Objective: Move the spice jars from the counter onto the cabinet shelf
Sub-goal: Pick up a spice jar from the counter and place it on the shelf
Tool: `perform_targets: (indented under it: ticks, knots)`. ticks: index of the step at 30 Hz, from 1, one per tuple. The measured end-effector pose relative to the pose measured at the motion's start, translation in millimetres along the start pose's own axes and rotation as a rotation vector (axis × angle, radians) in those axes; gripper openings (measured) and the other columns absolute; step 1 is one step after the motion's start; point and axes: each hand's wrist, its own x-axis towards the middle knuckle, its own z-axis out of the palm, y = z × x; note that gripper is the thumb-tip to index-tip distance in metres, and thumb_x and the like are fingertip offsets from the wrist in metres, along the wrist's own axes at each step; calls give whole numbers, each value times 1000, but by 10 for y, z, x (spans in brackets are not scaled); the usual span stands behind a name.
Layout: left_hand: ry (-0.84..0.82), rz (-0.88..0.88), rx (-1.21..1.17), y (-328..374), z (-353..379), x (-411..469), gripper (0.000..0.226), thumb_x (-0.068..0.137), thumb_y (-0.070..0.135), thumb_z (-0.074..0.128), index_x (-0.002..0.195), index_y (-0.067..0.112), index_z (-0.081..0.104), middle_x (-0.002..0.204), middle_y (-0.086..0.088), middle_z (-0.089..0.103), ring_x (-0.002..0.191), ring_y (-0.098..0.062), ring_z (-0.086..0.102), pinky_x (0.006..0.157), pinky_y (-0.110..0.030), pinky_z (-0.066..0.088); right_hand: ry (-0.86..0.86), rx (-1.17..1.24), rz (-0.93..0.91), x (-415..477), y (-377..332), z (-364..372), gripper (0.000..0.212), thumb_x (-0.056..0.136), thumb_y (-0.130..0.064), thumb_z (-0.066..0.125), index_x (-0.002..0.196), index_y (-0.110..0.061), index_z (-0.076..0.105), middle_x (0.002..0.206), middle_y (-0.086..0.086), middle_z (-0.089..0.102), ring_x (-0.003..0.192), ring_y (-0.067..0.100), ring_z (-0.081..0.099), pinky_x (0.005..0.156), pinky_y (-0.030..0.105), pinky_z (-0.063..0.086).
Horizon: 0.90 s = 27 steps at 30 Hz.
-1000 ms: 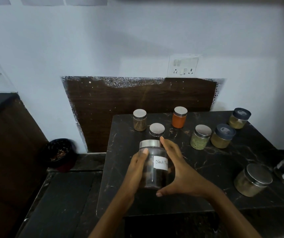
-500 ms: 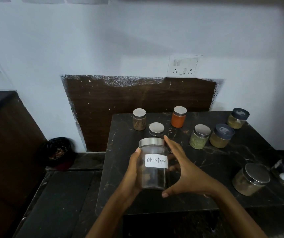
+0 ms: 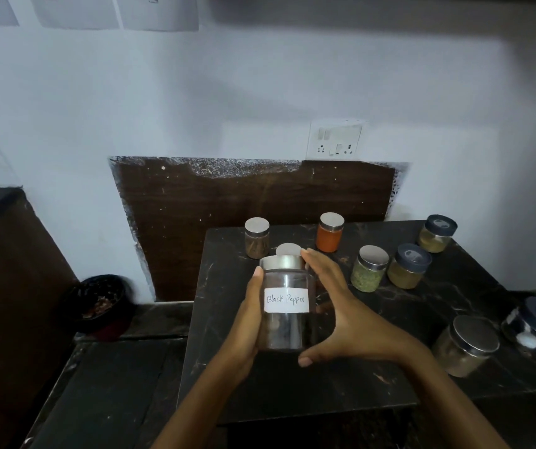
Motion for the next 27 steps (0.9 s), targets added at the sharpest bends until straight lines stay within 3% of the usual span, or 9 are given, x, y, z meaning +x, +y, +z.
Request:
perform_targets:
  ticks: [2, 6, 9, 12, 14, 19, 22, 24, 27]
  knots:
    - [-28, 73, 59, 88, 31, 25, 40, 86, 60, 27, 107, 37, 53, 107, -3, 64, 101, -21, 61, 84, -38, 50, 35, 12, -29, 28, -11, -92, 125, 57, -33, 87, 137, -59, -6, 142, -41, -10, 131, -16, 11, 96, 5, 33]
    - [-57, 207, 146, 255, 101, 153, 49, 80, 62, 29, 112, 36, 56, 105, 1, 68, 99, -15, 64, 86, -34, 51, 105, 56, -62, 151, -21, -283, 117, 59, -41, 84, 139, -56, 0, 147, -32, 2, 136, 3, 24, 99, 24, 45]
    - [-62, 293, 210, 452, 215, 330, 54, 79, 63, 31, 113, 32, 59, 104, -1, 71, 96, -15, 67, 86, -32, 52, 178, 184, -64, 307, -31, -495, 96, 69, -39, 75, 139, -53, 11, 150, -12, 21, 122, 4, 47, 85, 19, 52]
    - [-54, 369, 243, 672, 330, 544, 58, 80, 62, 32, 116, 27, 60, 105, -6, 71, 96, -17, 68, 84, -31, 53, 245, 253, -62, 498, -56, -759, 79, 73, -45, 61, 137, -50, 16, 141, -11, 33, 114, 1, 52, 92, 26, 52]
    - [-30, 418, 239, 830, 424, 689, 62, 79, 62, 32, 119, 24, 59, 106, -7, 70, 97, -19, 68, 83, -32, 54, 277, 309, -58, 649, -59, -972, 77, 74, -47, 57, 140, -46, 18, 136, -13, 37, 108, 3, 55, 95, 34, 51]
    - [-17, 523, 252, 1298, 668, 971, 59, 83, 57, 30, 121, 20, 57, 105, -5, 70, 94, -14, 68, 71, -22, 55, 325, 338, -144, 966, -24, -1442, 83, 73, -47, 66, 142, -39, 20, 132, -12, 43, 104, 3, 56, 77, 20, 55]
    - [31, 567, 283, 1579, 766, 1140, 67, 81, 70, 29, 123, 25, 57, 111, -4, 68, 105, -19, 64, 92, -39, 51, 257, 307, -205, 1100, -24, -1667, 98, 59, -53, 78, 136, -51, 16, 125, -26, 43, 105, 2, 59, 73, 20, 55]
    - [47, 598, 274, 1774, 825, 1246, 68, 81, 73, 30, 122, 26, 59, 111, -3, 69, 106, -20, 64, 98, -46, 47, 232, 331, -234, 1247, -51, -1837, 97, 63, -44, 81, 136, -51, 18, 124, -18, 49, 103, 8, 63, 72, 26, 57]
    - [51, 650, 291, 2050, 866, 1395, 66, 80, 67, 29, 125, 26, 55, 116, -3, 67, 108, -19, 63, 99, -45, 47, 270, 362, -253, 1482, -194, -2067, 95, 59, -39, 73, 138, -49, 20, 129, -4, 52, 105, 17, 63, 74, 34, 59]
